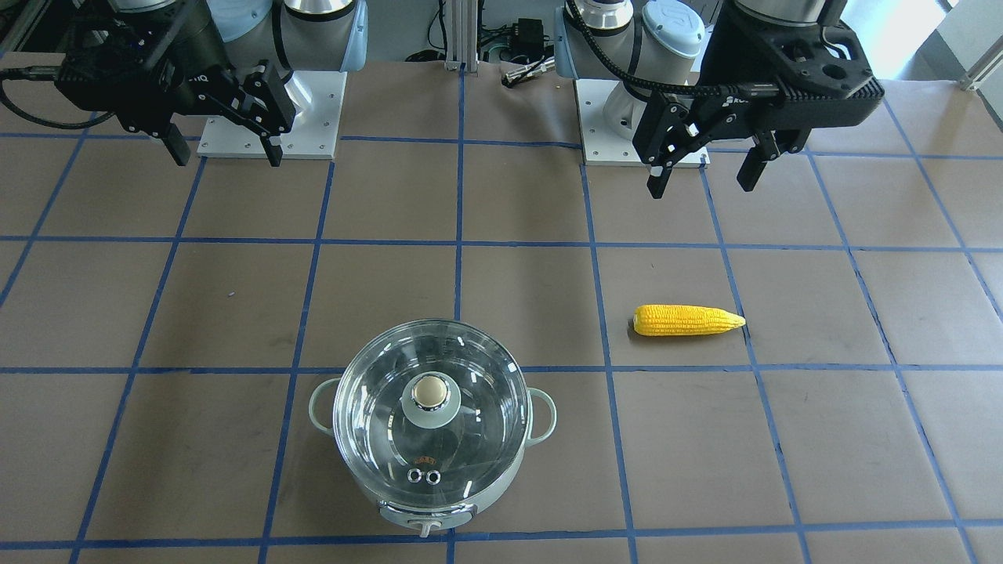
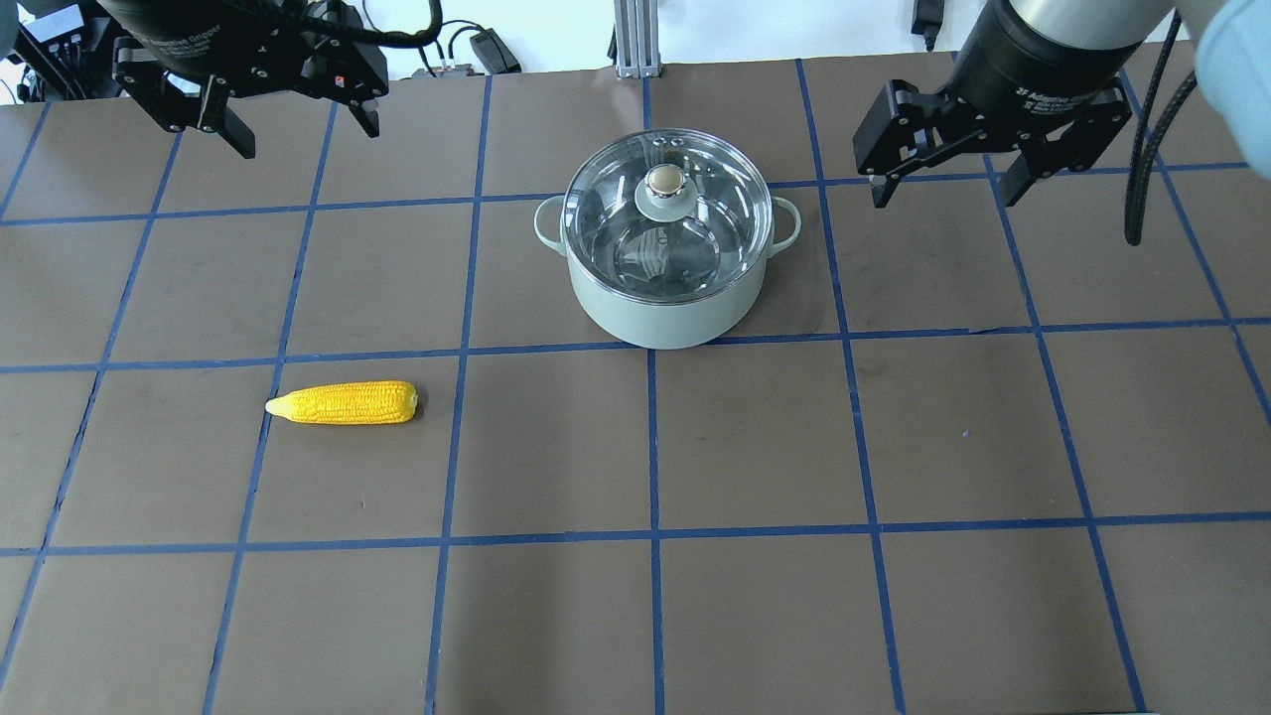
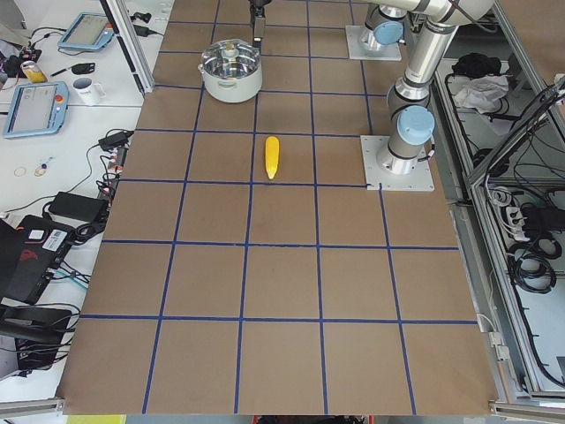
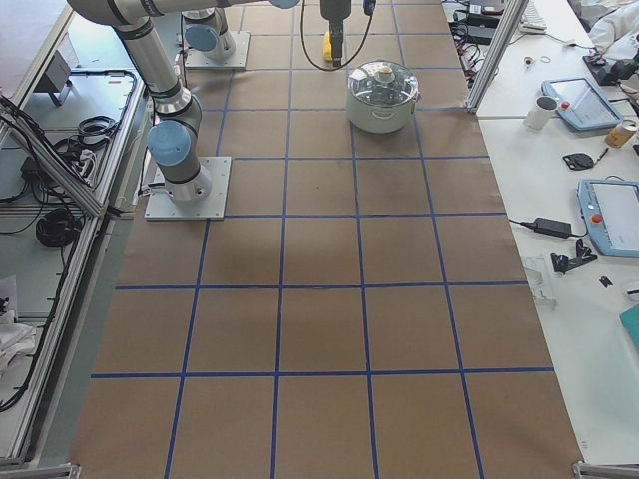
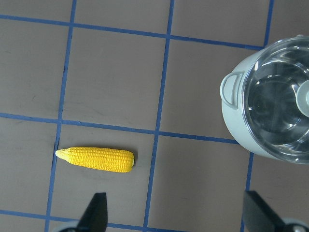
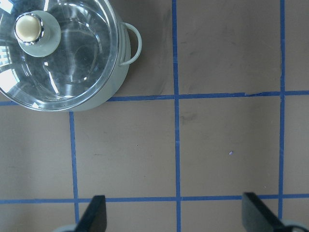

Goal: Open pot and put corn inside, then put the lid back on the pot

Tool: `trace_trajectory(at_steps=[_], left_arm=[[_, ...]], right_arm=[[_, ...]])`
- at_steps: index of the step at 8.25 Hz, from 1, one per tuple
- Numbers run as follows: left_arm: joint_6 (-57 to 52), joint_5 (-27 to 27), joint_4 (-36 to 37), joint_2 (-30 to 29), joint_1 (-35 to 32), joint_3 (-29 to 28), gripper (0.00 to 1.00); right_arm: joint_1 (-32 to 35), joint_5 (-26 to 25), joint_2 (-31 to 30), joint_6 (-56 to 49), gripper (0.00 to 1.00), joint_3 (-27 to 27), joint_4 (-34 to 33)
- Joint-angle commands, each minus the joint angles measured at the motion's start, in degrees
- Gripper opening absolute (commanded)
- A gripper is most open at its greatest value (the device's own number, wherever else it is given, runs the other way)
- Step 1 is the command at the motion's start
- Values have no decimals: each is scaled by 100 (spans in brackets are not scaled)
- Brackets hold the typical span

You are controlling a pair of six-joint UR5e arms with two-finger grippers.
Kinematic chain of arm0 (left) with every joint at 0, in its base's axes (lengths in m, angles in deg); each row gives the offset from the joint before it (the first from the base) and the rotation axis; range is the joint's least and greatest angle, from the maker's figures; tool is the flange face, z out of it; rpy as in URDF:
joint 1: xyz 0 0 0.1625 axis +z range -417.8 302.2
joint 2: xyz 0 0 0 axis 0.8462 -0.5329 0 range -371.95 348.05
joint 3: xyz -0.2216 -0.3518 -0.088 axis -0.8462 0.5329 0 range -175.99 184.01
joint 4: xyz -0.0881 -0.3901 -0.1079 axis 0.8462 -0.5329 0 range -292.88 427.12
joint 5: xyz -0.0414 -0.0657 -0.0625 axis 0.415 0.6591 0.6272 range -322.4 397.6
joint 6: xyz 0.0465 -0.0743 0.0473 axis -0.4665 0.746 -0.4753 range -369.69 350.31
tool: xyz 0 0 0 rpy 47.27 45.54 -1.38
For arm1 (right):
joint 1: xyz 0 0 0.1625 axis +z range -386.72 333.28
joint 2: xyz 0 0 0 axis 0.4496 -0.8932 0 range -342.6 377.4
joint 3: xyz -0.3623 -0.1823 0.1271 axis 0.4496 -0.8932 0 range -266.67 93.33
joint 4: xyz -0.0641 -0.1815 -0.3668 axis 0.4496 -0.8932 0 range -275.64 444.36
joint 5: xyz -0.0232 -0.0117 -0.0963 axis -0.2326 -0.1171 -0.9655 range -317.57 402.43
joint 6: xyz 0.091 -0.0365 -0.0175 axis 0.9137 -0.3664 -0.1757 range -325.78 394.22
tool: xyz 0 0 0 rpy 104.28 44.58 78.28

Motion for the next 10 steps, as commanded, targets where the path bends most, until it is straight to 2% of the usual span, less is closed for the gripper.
trace_trajectory(at_steps=[1,3,4,6,8,10], left_arm=[[-25,-32,247,-7,13,26,100],[-25,-32,256,-16,4,35,100],[62,-24,256,-24,4,35,100],[11,-24,256,-25,4,35,100],[28,-24,212,-25,13,140,100],[2,-24,256,37,13,359,100]], right_arm=[[68,-76,774,92,100,-870,19],[261,-6,1416,589,100,-1469,-51],[593,3,1698,915,100,-1507,-547],[1253,-41,2225,1932,100,-1595,-1129],[1561,12,2718,2577,100,-1586,-1763],[1572,-23,3026,2475,100,-1586,-2018]])
